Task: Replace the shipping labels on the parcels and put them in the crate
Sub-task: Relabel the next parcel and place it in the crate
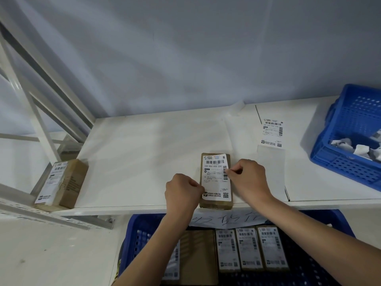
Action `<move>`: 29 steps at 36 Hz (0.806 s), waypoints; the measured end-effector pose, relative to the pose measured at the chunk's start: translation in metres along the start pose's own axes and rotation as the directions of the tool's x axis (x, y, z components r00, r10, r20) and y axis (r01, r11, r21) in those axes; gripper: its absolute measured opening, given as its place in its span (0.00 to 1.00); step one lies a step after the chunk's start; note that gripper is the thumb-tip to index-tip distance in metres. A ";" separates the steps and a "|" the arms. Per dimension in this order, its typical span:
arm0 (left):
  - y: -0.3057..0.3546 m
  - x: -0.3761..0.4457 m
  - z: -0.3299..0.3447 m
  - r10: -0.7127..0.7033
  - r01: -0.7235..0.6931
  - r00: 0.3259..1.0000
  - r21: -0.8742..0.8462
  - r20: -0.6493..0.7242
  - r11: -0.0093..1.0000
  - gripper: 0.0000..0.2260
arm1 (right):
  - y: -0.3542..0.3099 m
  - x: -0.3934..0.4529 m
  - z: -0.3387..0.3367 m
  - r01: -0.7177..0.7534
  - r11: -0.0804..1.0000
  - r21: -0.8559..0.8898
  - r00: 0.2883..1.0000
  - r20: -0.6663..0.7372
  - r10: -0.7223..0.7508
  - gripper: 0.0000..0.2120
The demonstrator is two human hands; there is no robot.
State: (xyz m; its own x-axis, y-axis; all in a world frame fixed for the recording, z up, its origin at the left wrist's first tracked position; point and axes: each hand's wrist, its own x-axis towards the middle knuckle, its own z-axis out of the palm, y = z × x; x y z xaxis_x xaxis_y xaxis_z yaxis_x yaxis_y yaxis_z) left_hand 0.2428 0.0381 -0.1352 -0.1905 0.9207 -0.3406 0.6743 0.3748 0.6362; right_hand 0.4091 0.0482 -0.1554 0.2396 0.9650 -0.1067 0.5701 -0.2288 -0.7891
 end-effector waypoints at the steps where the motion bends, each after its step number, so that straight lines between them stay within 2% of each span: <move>1: 0.000 0.000 0.000 0.002 -0.002 1.000 0.001 0.000 1.000 0.05 | 0.000 0.000 0.000 0.000 1.000 0.002 1.000 0.000 0.000 0.07; 12: 0.000 -0.003 0.001 0.014 -0.014 1.000 -0.002 0.005 1.000 0.08 | 0.000 0.000 0.001 0.001 1.000 0.010 1.000 -0.002 -0.001 0.08; 29: -0.006 -0.001 0.004 -0.013 0.013 1.000 0.009 0.020 1.000 0.03 | 0.001 0.001 0.001 -0.062 0.997 0.037 0.997 0.040 0.061 0.10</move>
State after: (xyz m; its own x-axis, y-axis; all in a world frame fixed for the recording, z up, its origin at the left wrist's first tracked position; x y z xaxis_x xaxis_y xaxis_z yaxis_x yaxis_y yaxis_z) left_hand 0.2421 0.0347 -0.1416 -0.1847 0.9135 -0.3625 0.6782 0.3854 0.6257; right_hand 0.4085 0.0489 -0.1569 0.2421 0.9537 -0.1784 0.5242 -0.2833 -0.8031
